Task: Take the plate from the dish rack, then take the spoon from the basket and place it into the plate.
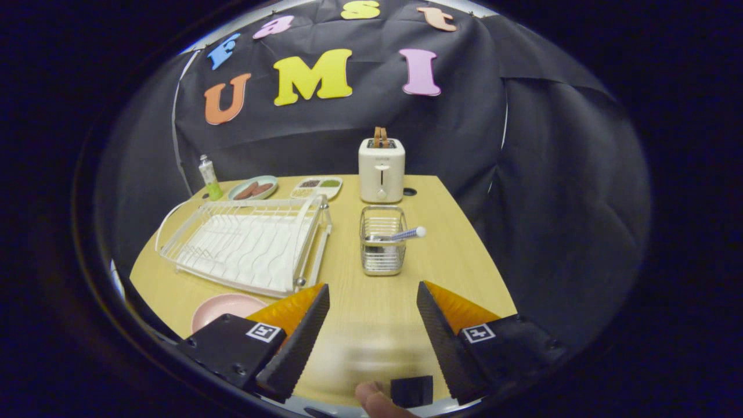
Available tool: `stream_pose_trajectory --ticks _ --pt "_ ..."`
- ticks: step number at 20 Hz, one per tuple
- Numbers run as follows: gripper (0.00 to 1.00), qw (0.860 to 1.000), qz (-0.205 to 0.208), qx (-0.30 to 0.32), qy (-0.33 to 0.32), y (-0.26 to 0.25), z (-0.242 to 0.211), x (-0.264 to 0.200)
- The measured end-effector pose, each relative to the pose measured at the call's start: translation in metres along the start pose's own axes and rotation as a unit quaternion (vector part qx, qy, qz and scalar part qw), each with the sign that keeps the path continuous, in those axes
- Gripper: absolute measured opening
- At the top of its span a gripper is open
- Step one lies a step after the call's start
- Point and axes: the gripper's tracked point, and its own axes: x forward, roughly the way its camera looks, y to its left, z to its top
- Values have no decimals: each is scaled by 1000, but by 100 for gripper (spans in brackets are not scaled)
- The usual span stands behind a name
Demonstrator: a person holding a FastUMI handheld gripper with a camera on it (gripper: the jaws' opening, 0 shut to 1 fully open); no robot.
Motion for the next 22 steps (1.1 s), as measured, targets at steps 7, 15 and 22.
stream_pose_trajectory --ticks 7,15,22 --pt "90 992 2 40 -118 -24 54 69" --pt "69 983 44 35 -173 -28 63 133" --pt "29 978 33 3 -204 -25 69 142"
